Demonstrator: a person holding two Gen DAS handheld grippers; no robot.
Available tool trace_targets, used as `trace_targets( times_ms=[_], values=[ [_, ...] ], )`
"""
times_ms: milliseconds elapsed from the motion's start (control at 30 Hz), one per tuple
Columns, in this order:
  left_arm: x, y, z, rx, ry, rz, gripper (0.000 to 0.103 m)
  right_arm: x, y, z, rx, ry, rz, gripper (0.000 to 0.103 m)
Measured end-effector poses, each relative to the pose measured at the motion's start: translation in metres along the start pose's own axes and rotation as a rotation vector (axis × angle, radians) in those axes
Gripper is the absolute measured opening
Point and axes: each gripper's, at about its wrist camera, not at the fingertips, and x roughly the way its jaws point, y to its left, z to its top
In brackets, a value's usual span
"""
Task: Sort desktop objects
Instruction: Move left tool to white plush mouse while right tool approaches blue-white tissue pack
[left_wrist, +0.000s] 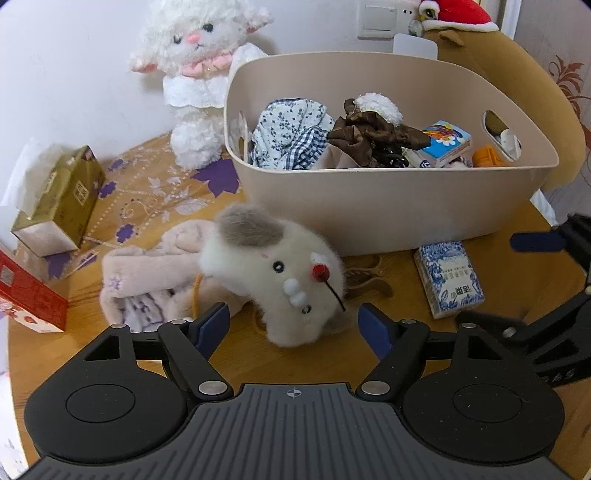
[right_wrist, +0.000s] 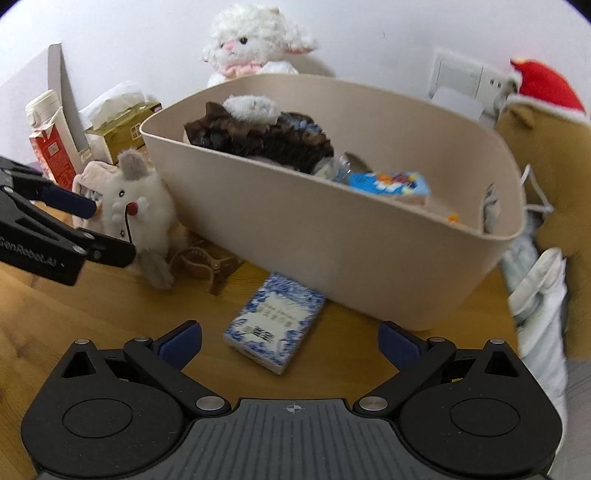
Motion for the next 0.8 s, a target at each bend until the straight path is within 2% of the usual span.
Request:
trace_targets(
  times_ms=[300, 467, 533, 600, 733, 800],
  values=[
    [0.015, 0.000, 0.003, -0.039, 0.005, 0.014, 0.078, 0.021, 0.011, 0.004, 0.005, 0.044, -0.022, 0.103],
    [0.019, 0.003, 0.006, -0.082, -0.002, 0.006, 0.076, 0.025, 0.007, 0.005, 0.048, 0.053, -0.023, 0.103],
    [0.021, 0.005, 0.007, -0.114, -0.016, 0.011, 0.064, 0.027, 0.008, 0.005, 0.037, 0.049, -0.031, 0.101],
    [0.024, 0.008, 0.009, -0.142, -0.012, -0.001, 0.058, 0.029, 0.009, 0.004, 0.030, 0.045, -0.032, 0.095],
    [0.027, 0.009, 0.008, -0.159, 0.000, -0.033, 0.041, 0.036, 0.011, 0.004, 0.017, 0.063, -0.030, 0.077],
    [0.027, 0.008, 0.007, -0.143, 0.003, -0.035, 0.027, 0.037, 0.012, 0.004, 0.012, 0.071, -0.015, 0.065]
  ],
)
